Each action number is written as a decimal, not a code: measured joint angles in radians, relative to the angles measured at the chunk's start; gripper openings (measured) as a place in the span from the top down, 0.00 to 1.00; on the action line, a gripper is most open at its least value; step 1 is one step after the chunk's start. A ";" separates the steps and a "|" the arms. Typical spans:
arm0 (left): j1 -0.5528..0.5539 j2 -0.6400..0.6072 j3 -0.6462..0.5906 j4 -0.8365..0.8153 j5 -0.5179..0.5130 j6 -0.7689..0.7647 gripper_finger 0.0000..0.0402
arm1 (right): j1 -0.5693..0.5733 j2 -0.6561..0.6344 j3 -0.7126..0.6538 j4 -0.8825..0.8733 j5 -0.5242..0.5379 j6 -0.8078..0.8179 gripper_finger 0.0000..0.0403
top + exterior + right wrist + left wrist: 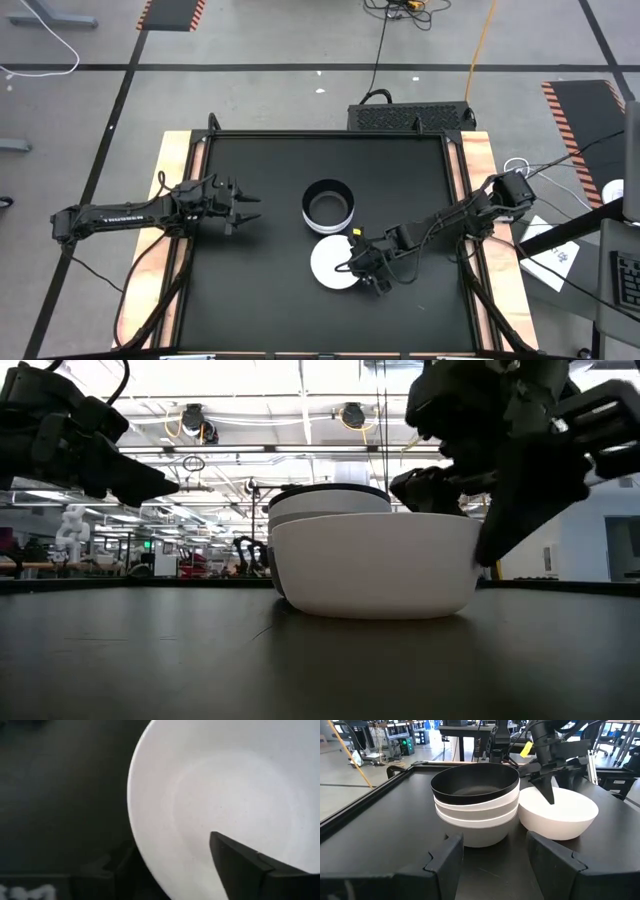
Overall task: Nest bowls inside each other
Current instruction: Stack the white bowl on top of the black bowl
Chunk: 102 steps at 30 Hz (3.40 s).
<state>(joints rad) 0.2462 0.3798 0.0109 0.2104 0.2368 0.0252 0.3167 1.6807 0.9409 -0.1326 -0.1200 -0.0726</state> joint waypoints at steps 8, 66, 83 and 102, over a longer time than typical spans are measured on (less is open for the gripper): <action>0.000 0.000 0.000 -0.006 0.000 0.010 0.46 | -0.012 0.001 0.000 0.014 0.013 -0.003 0.70; 0.000 0.000 0.000 -0.027 -0.001 0.018 0.46 | -0.201 -0.824 -0.668 0.602 0.231 -0.127 1.00; 0.000 0.000 0.000 -0.060 -0.001 0.049 0.46 | -0.505 -0.603 -0.172 0.243 -0.181 -0.149 1.00; 0.000 0.000 0.000 -0.082 -0.001 0.053 0.46 | -0.527 -0.078 0.244 -0.191 -0.184 -0.317 1.00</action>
<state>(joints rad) 0.2459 0.3796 0.0109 0.1284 0.2356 0.0780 -0.2105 1.6024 1.1848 -0.3233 -0.3044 -0.3892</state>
